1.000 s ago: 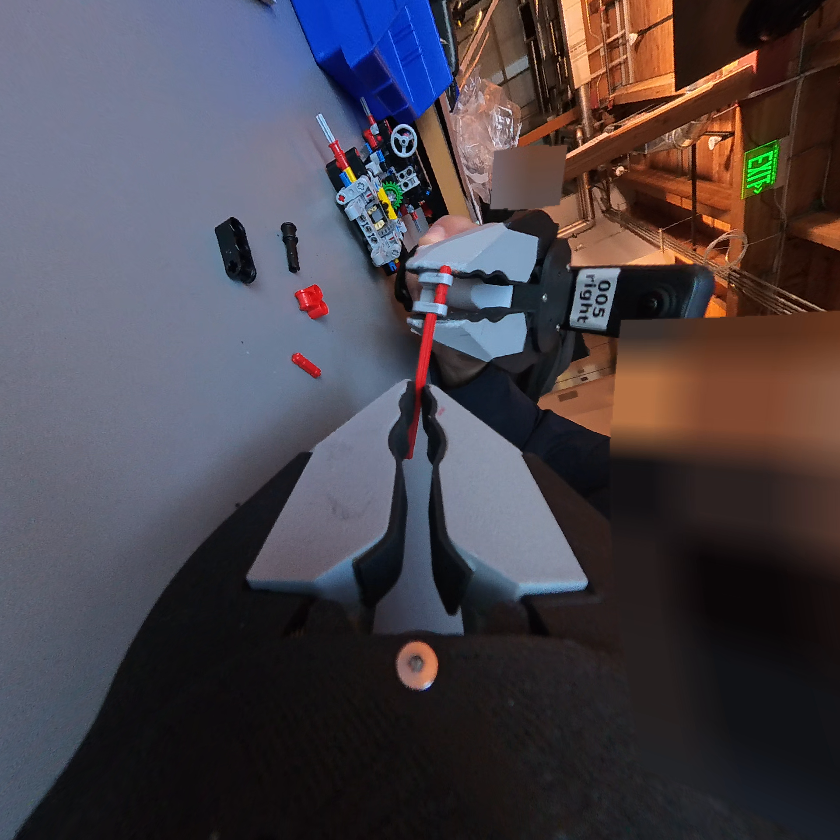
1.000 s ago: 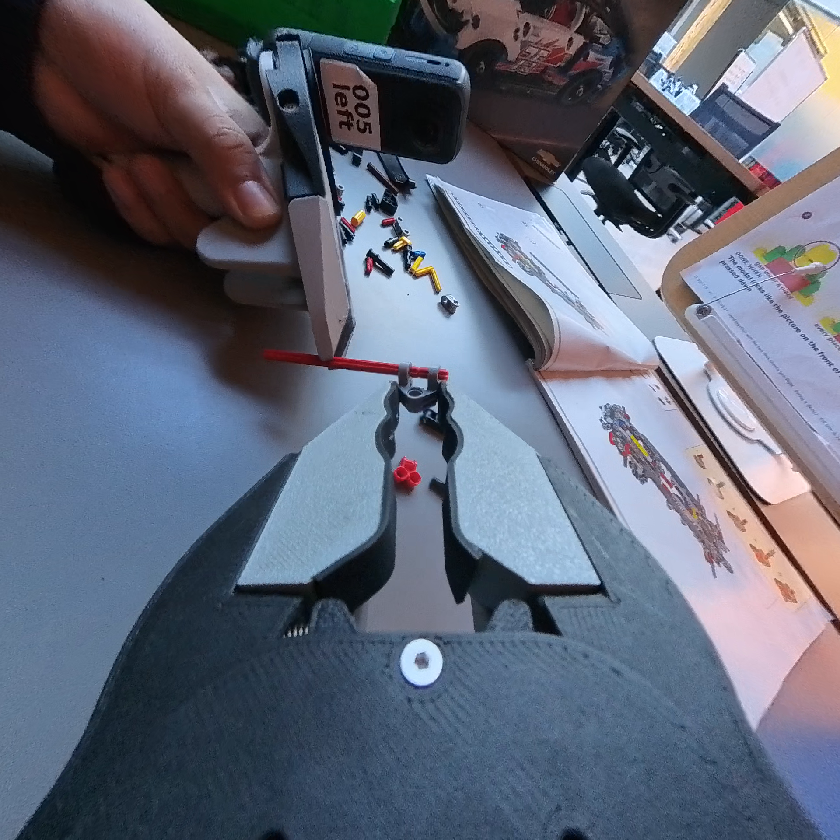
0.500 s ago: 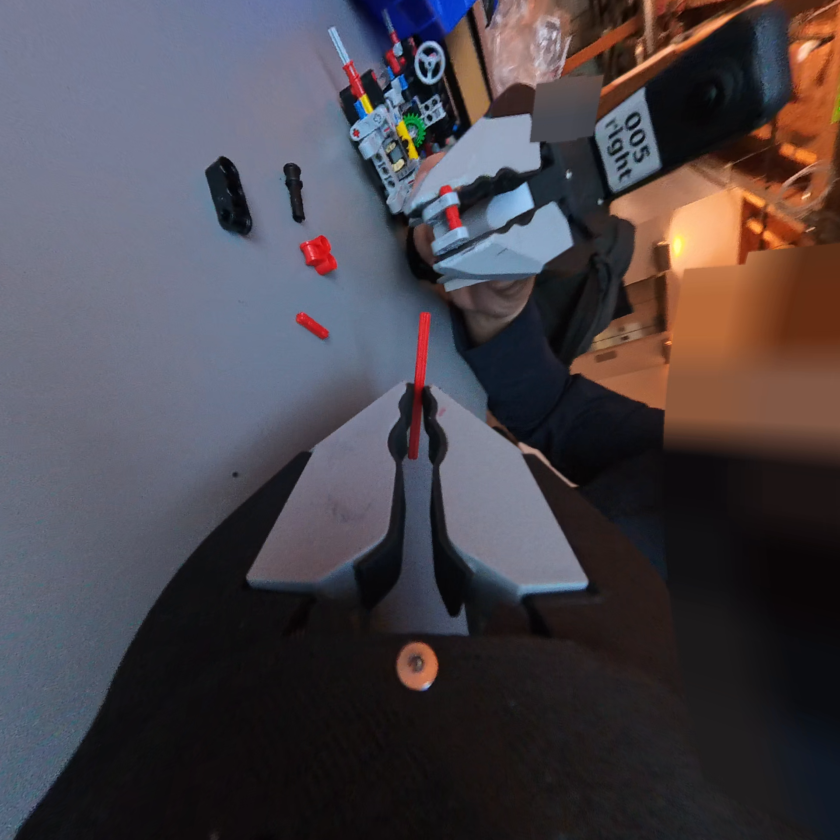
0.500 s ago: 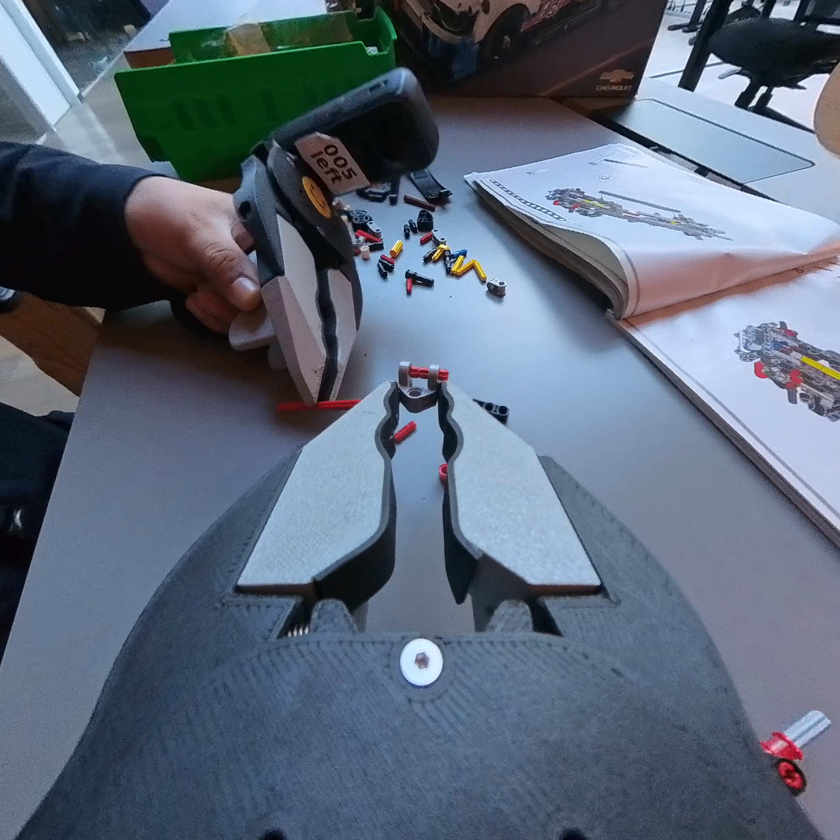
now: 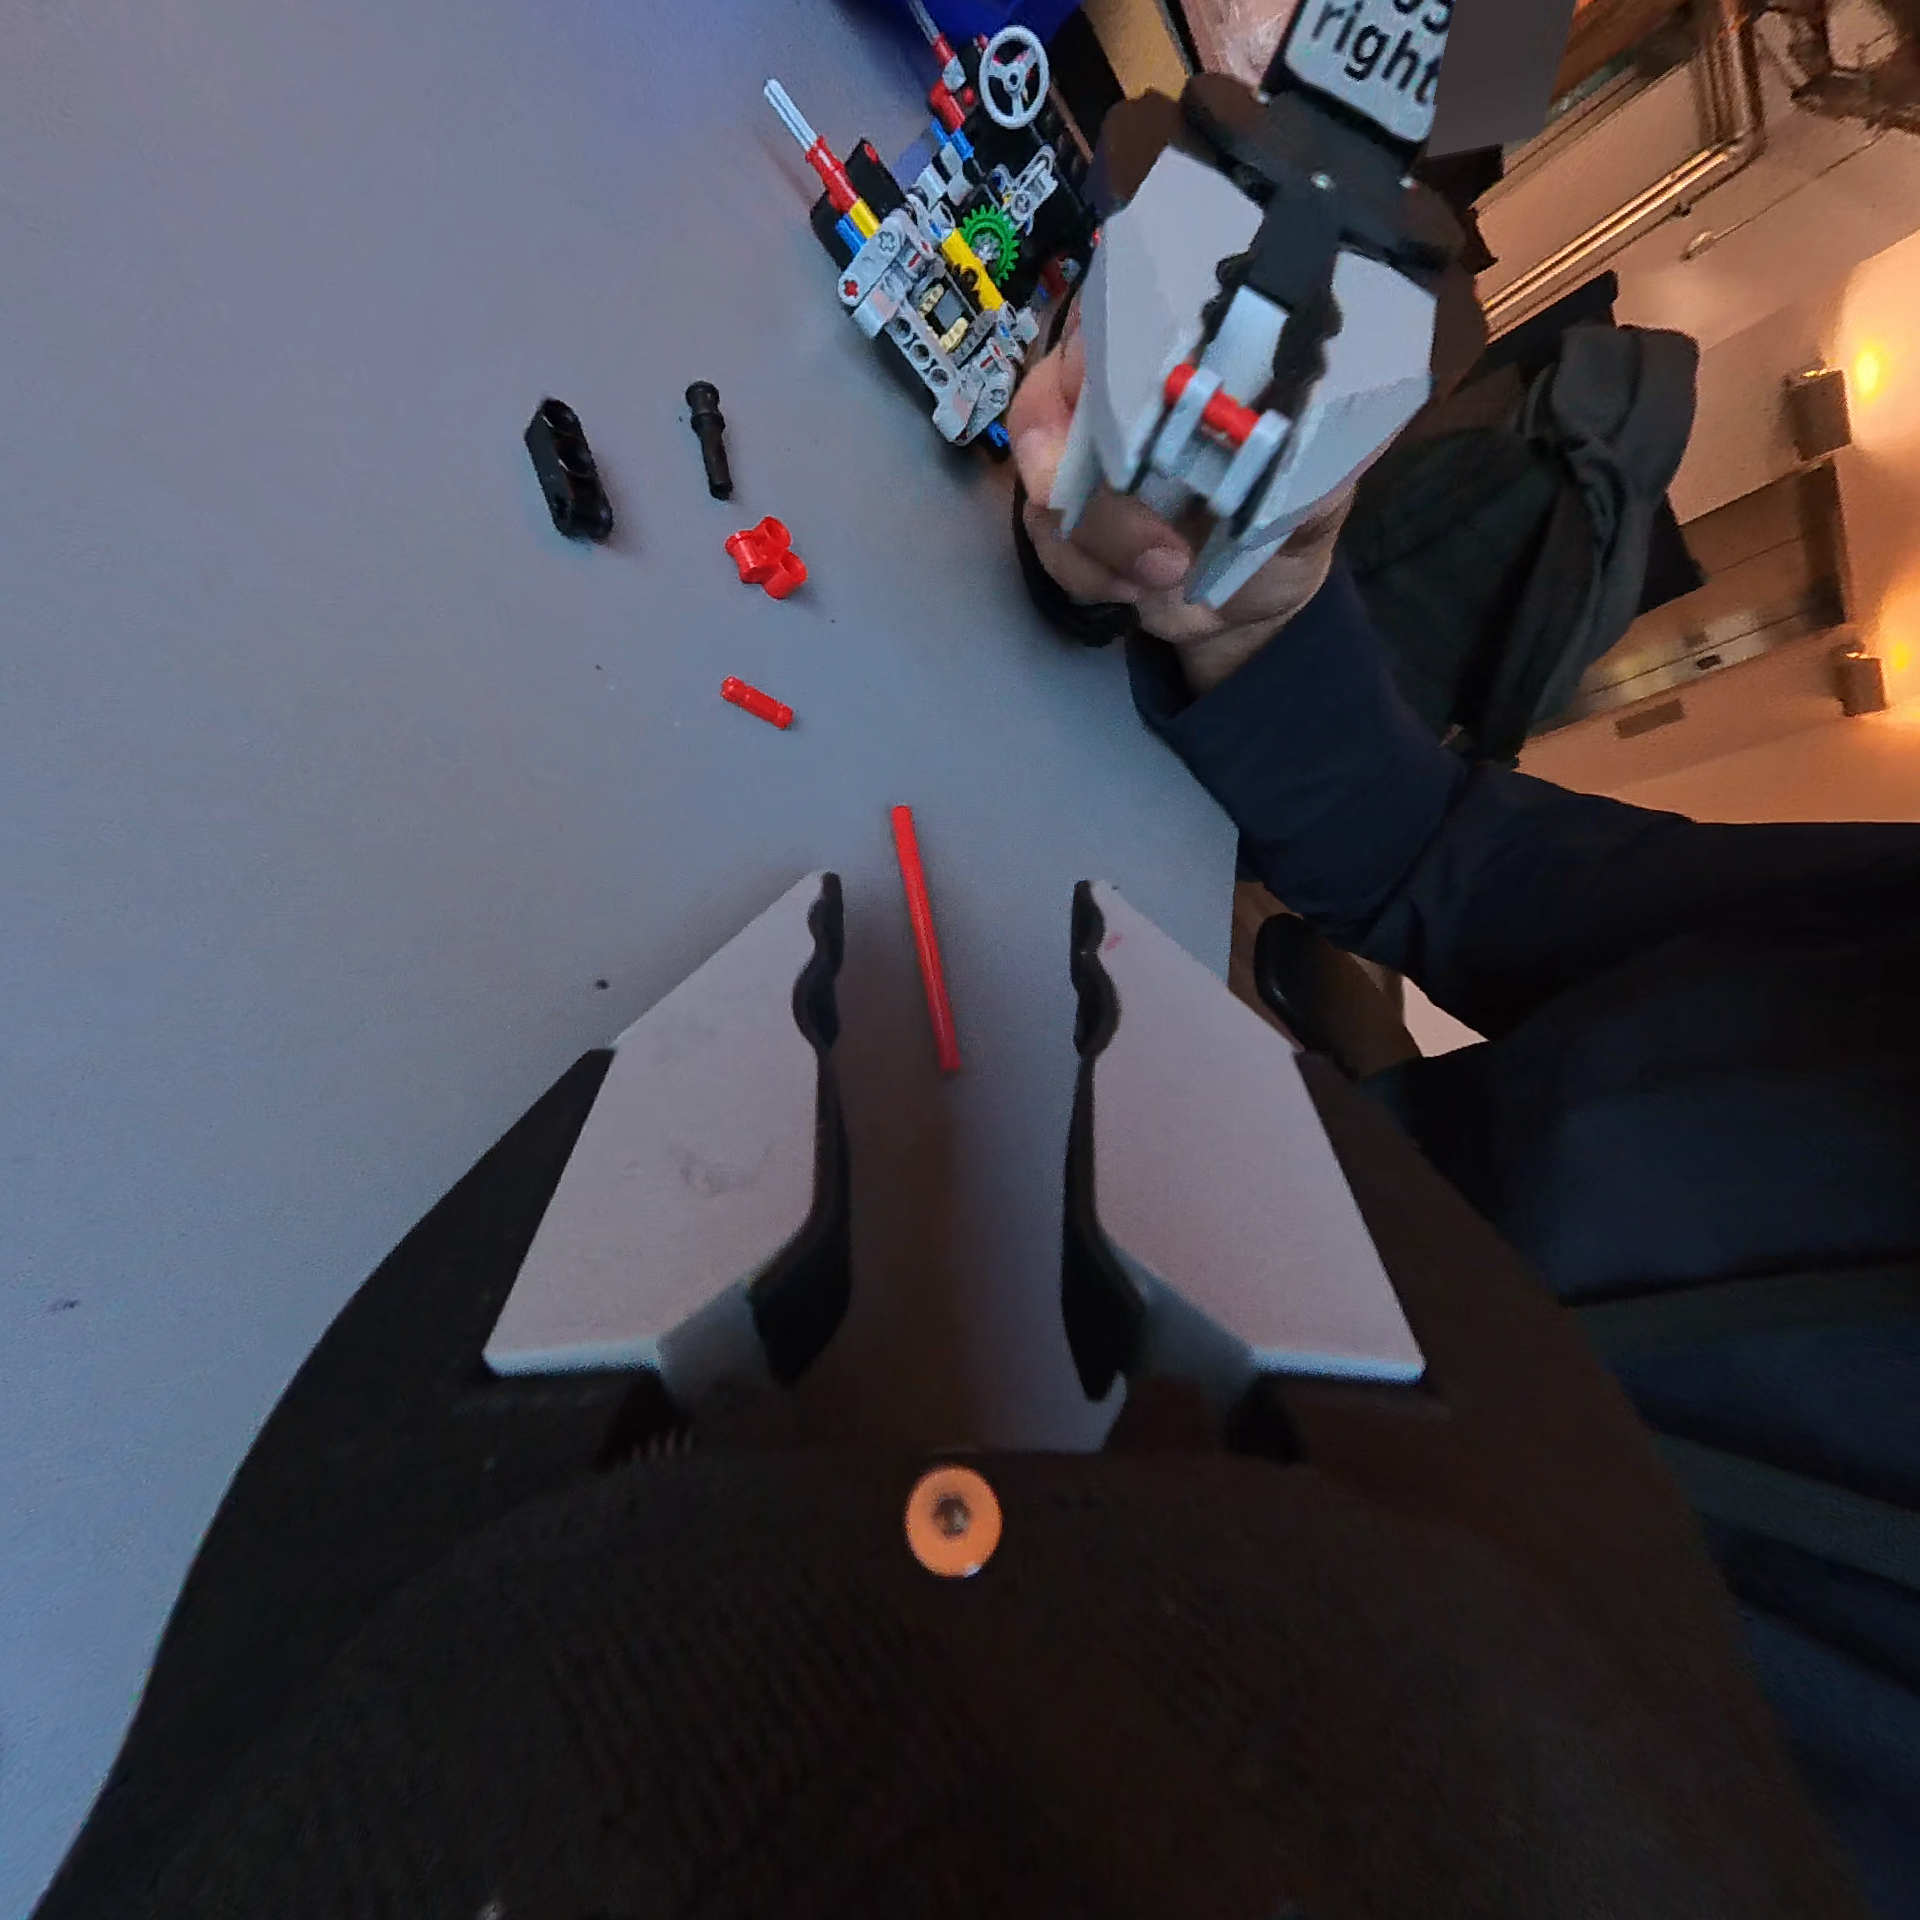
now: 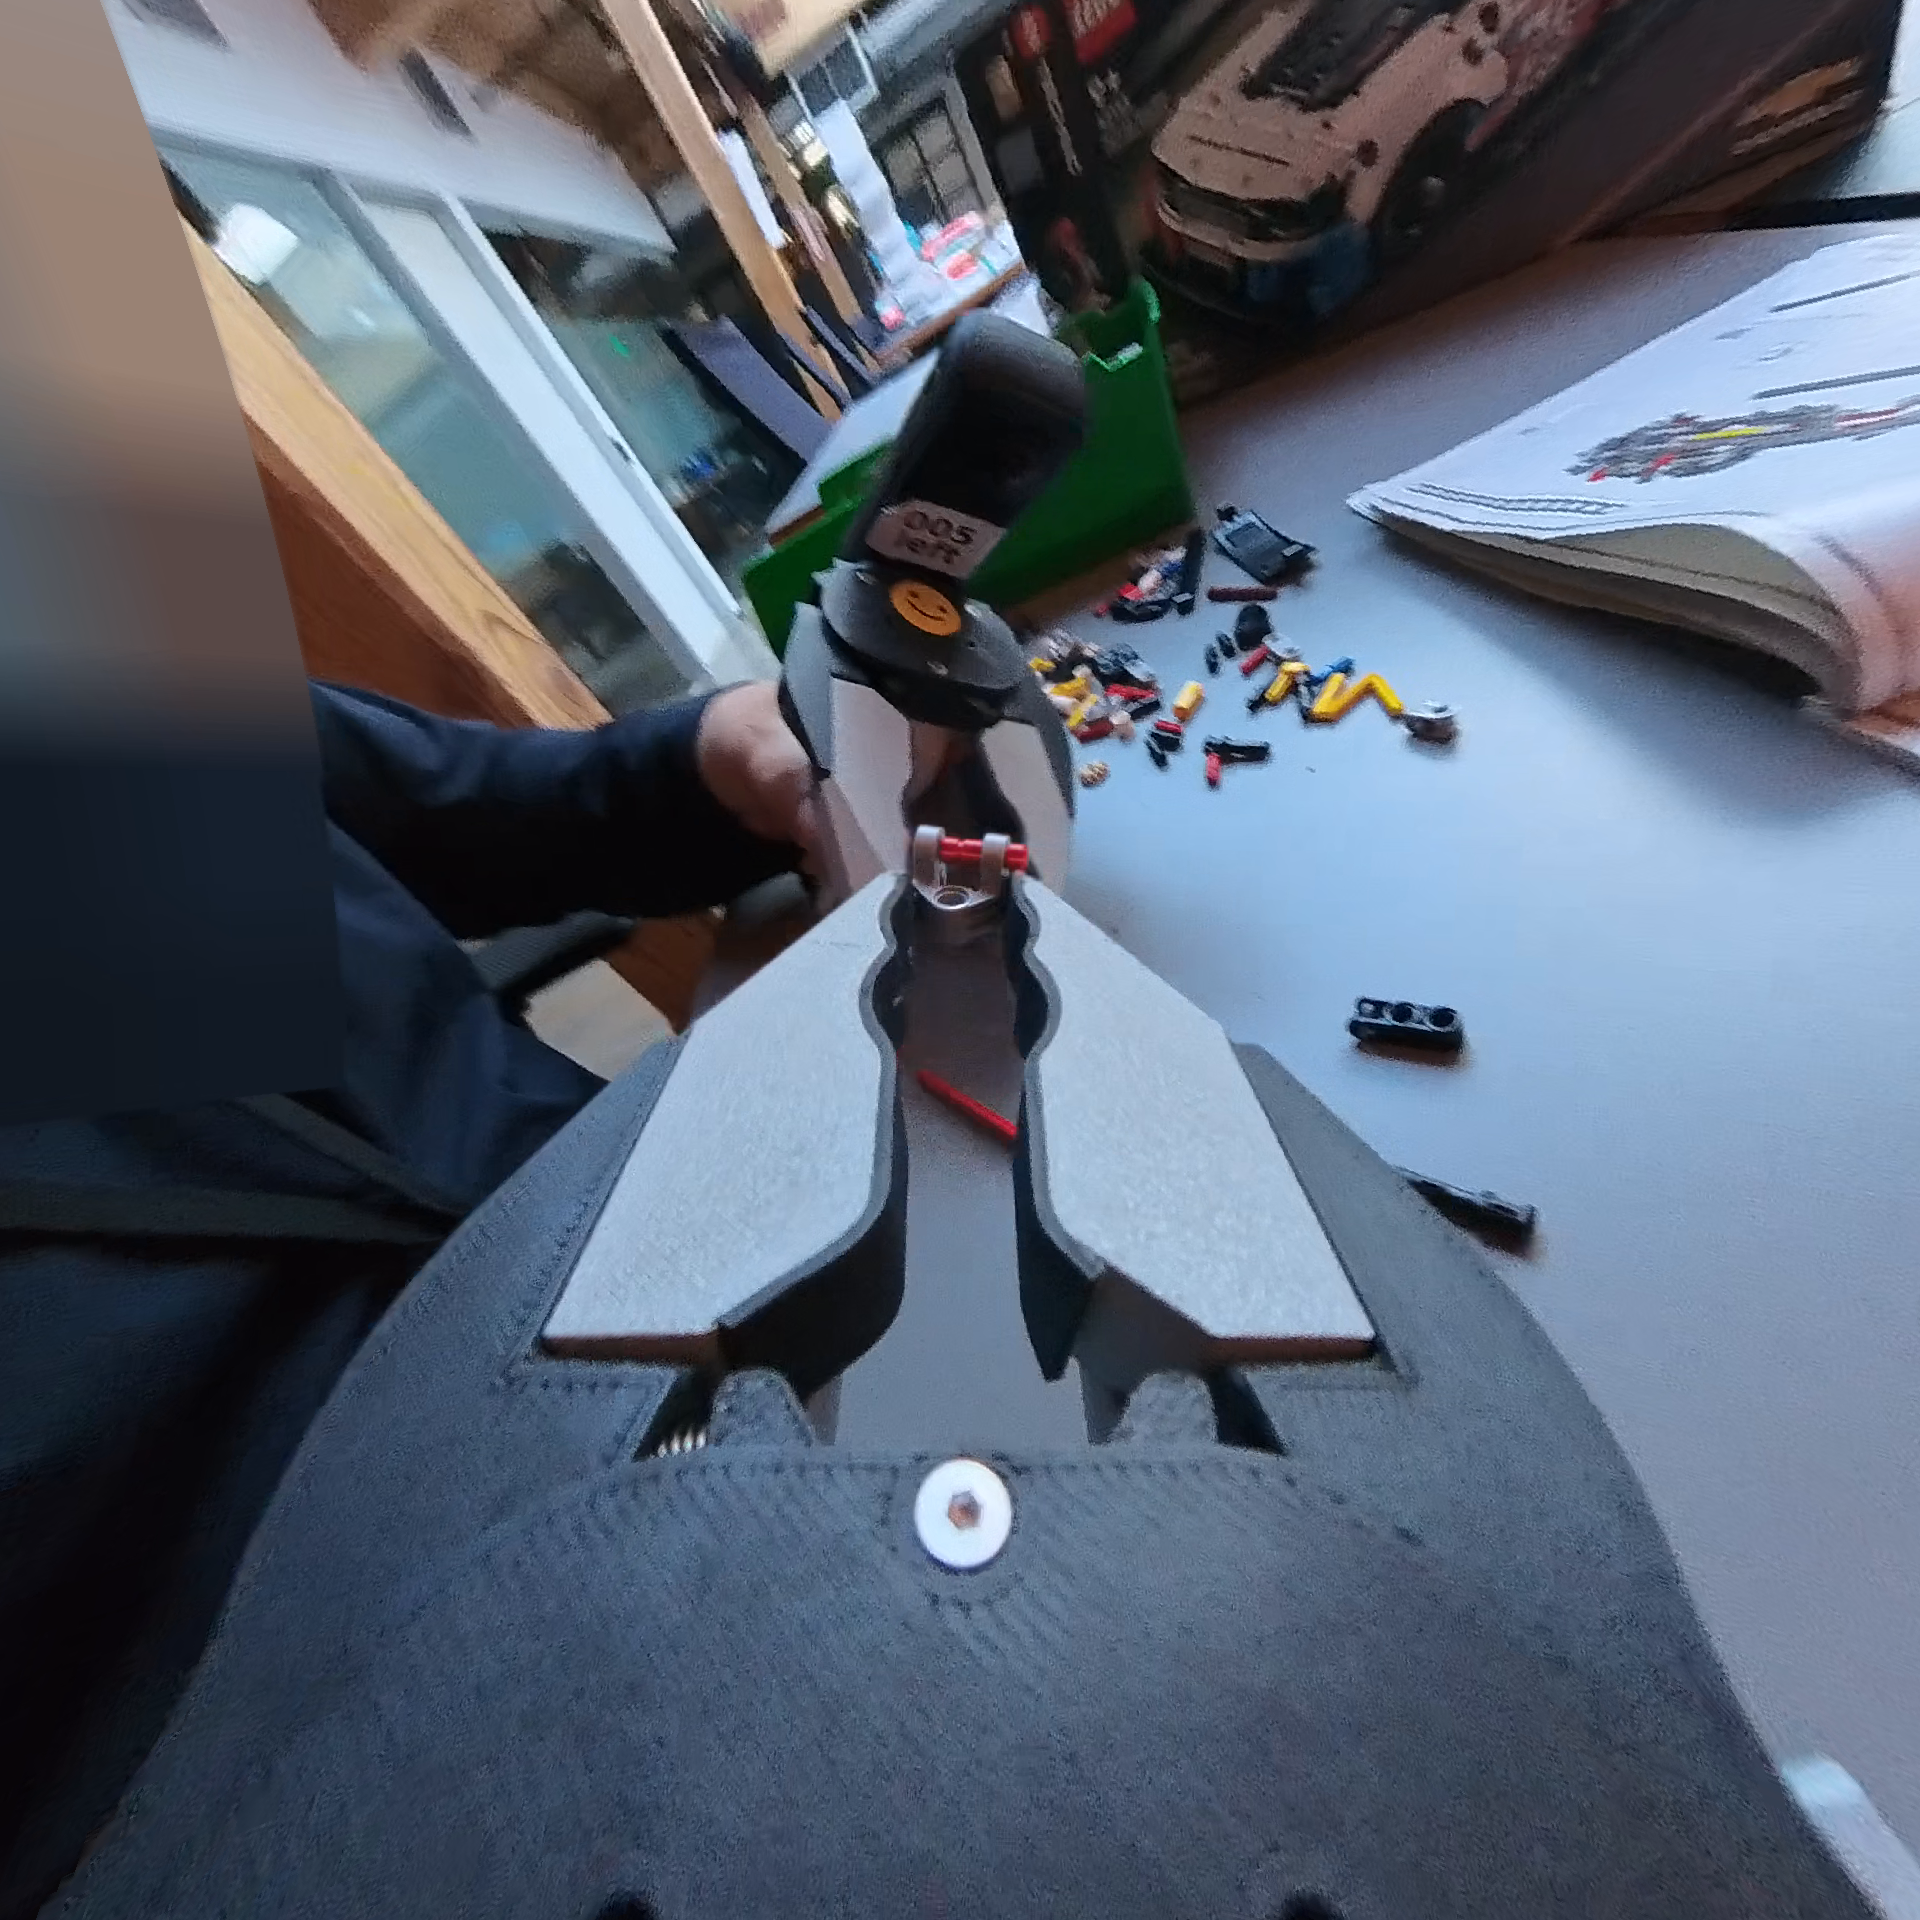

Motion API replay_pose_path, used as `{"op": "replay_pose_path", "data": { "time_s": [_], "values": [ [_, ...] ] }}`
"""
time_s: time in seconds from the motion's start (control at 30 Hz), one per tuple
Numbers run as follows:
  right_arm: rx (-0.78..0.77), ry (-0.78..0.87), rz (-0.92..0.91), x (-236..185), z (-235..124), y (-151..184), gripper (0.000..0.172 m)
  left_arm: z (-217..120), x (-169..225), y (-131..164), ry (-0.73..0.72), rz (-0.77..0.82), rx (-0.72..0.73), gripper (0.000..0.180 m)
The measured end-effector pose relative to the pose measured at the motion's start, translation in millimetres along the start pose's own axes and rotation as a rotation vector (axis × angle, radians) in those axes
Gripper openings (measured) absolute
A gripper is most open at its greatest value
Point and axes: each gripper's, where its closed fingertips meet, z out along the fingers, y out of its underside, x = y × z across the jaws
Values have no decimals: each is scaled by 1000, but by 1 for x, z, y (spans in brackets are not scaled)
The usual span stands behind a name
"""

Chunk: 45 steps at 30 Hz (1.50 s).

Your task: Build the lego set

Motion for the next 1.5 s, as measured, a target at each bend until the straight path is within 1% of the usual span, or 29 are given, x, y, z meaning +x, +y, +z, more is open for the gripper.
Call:
{"op": "replay_pose_path", "data": {
  "time_s": [0.1,0.27,0.33,0.43,0.53,0.67,0.8,0.9,1.0,1.07,1.17,1.23,1.27,1.33,1.43,1.5],
  "values": [
    [51,-88,70,-9,-1,-8,13,-12,1,-12,-21,98,51,41],
    [92,-234,190,-22,2,-15,13,-25,16,-33,-23,435,86,39],
    [82,-293,239,-28,5,-14,13,-26,25,-38,13,568,75,41],
    [40,-383,317,-38,13,-8,13,-31,46,-48,69,767,103,40],
    [-13,-430,359,-43,20,1,14,-33,67,-47,155,894,77,37],
    [-35,-497,418,-47,22,3,14,-26,70,-33,240,953,-35,35],
    [-91,-521,449,-49,26,12,14,-22,74,-32,291,975,-38,27],
    [-107,-556,465,-53,28,14,14,-17,73,-23,304,1002,-85,22],
    [-137,-568,466,-56,32,17,14,-10,68,-13,297,1016,-137,20],
    [-150,-579,471,-58,34,19,14,-9,69,-11,307,1014,-137,16],
    [-152,-586,477,-58,36,19,14,-11,68,-11,309,1023,-123,14],
    [-158,-546,470,-53,37,20,14,-11,61,-12,259,1015,-125,13],
    [-172,-490,452,-46,39,23,15,-11,53,-13,215,999,-140,13],
    [-224,-358,360,-33,36,32,15,-14,36,-9,119,933,-197,13],
    [-280,-161,88,-21,26,41,17,-25,-8,6,-122,855,-349,13],
    [-371,-46,-162,-17,22,54,17,-34,-38,17,-305,871,-448,13]
  ]
}}
